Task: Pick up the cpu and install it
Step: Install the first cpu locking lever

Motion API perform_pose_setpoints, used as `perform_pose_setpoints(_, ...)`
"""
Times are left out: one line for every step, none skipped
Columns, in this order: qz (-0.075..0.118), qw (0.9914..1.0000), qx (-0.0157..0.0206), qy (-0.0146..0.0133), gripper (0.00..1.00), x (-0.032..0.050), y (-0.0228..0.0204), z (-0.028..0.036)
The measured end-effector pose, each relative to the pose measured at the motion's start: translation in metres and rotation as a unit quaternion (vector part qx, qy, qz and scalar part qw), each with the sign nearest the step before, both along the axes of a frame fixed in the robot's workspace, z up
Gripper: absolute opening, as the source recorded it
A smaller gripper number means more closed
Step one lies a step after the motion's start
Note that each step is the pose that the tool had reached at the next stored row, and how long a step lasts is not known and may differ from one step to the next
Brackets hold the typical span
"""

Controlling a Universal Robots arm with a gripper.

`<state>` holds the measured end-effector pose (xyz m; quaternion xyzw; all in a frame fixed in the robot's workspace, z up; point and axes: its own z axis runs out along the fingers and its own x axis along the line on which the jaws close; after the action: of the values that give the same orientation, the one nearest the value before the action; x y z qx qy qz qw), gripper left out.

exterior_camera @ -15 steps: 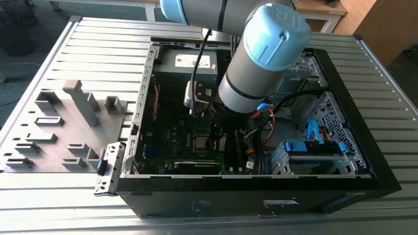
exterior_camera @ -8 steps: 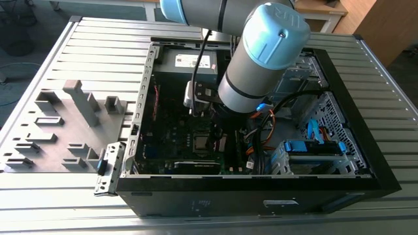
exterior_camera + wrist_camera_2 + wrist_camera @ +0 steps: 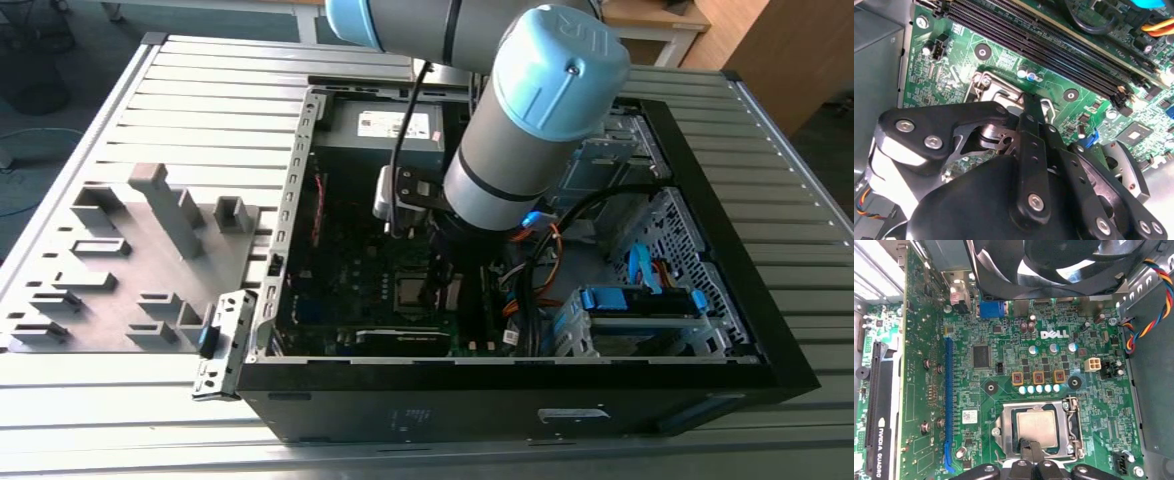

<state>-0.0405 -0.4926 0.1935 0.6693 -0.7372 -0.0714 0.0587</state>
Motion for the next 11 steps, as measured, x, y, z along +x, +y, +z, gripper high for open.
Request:
perform_pose_setpoints(0.0, 1.0, -0.0012, -0.0002, 0.11, -0.0001, 0.0, -0.0003)
perform_pose_setpoints(0.0, 1.0, -0.0024, -0.0002, 0.11, 0.0, 0.0, -0.0006)
perform_pose_setpoints(0.0, 0.99999, -0.0036, -0.0002, 0.11, 0.0, -0.0001, -0.0008)
perform_pose_setpoints(0.0, 0.99999, -0.0048, -0.0003, 0.11, 0.0001, -0.0001, -0.0011)
perform_pose_setpoints(0.0, 0.99998, -0.0062, -0.0003, 0.11, 0.0002, -0.0001, -0.0014)
perform_pose_setpoints(0.0, 0.99997, -0.0074, -0.0003, 0.11, 0.0003, -0.0001, -0.0017)
perform_pose_setpoints(-0.001, 0.99996, -0.0085, -0.0003, 0.11, 0.0005, -0.0001, -0.0021)
perform_pose_setpoints(0.0, 0.99996, -0.0093, -0.0004, 0.11, 0.001, -0.0001, -0.0024)
perform_pose_setpoints(0.0, 0.99995, -0.0098, -0.0003, 0.11, 0.0014, -0.0001, -0.0027)
perform_pose_setpoints(-0.001, 0.99995, -0.0099, -0.0003, 0.11, 0.0018, 0.0, -0.0029)
perform_pose_setpoints(-0.001, 0.99995, -0.01, -0.0003, 0.11, 0.0021, 0.0005, -0.003)
